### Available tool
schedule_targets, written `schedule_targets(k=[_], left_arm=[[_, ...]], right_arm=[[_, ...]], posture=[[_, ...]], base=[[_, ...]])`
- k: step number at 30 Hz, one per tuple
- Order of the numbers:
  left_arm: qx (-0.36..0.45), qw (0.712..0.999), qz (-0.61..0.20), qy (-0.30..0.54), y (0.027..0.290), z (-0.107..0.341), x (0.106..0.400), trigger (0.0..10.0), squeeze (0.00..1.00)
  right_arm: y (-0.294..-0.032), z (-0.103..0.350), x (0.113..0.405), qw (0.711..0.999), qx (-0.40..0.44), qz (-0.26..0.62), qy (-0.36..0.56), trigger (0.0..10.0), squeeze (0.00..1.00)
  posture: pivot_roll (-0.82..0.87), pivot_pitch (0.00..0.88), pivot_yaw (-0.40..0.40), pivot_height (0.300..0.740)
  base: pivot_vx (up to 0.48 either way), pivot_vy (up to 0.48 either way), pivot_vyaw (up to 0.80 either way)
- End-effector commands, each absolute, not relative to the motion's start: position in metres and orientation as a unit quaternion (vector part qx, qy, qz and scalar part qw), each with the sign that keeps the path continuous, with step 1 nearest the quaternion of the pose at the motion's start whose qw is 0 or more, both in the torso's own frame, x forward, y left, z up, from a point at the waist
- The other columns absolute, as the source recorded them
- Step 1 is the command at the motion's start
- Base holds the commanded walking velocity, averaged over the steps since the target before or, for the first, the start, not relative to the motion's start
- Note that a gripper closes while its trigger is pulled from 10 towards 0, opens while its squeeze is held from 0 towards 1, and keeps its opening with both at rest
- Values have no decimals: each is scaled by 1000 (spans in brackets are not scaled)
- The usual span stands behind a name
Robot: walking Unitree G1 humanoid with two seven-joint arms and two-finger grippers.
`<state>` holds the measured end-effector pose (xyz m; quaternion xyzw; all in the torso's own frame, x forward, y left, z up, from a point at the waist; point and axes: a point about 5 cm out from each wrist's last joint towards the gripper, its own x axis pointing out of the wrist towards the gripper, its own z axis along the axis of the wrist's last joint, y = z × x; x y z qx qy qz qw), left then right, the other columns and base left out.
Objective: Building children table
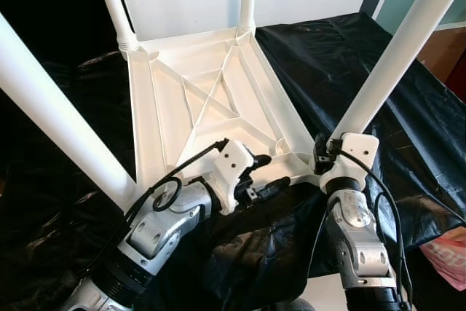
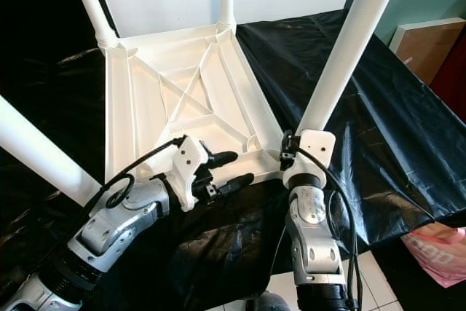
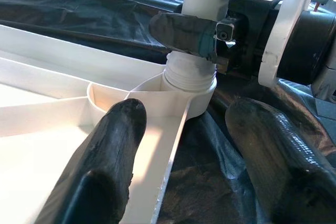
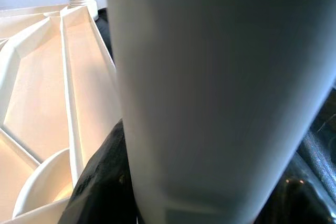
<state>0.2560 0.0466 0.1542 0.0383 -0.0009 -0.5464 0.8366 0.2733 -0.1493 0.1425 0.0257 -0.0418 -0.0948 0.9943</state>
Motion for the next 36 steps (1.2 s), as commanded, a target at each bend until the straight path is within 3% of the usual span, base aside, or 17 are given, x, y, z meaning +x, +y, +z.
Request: schedule_targets(k=[1,2,7,13,18,19,20,21,28,35,36], left_arm=[[42,791,-610,8,44,152,248,10000,0],[43,792,-609,7,44,152,248,10000,0],[44,792,-609,5,43,152,249,10000,0],[45,793,-607,3,45,152,250,10000,0],[45,794,-606,3,45,153,250,10000,0],[46,794,-606,3,46,152,250,10000,0],[46,794,-606,3,46,152,250,10000,0],[46,794,-607,4,46,152,251,10000,0],[47,792,-608,7,46,151,249,10000,0],[47,791,-610,7,45,151,250,10000,0],[47,791,-610,7,44,151,250,10000,0]], right_arm=[[-150,124,270,995,27,-99,4,10000,757],[-152,128,270,996,26,-85,-7,10000,1000],[-157,133,269,998,25,-54,-22,10000,1000],[-184,140,263,997,2,57,-47,10000,1000],[-188,142,263,993,0,108,-45,10000,1000],[-189,142,264,991,-10,126,-42,10000,886],[-189,142,264,991,-10,126,-42,10000,886],[-190,141,265,988,-20,149,-38,10000,0],[-187,143,277,962,-59,265,-22,10000,0],[-185,144,290,948,-77,307,-16,10000,0],[-185,143,292,947,-84,309,-15,0,0]], posture=[[-39,127,-20,740],[-38,126,-21,740],[-40,124,-23,740],[-39,123,-23,740],[-38,122,-21,740],[-38,120,-20,740],[-38,120,-20,740],[-37,120,-19,740],[-32,120,-12,740],[-32,118,-14,740],[-28,117,-17,740]], base=[[0,0,0],[0,0,0],[0,0,0],[0,0,0],[0,0,0],[0,0,0],[0,0,0],[0,0,0],[0,0,0],[0,0,0],[0,0,0]])
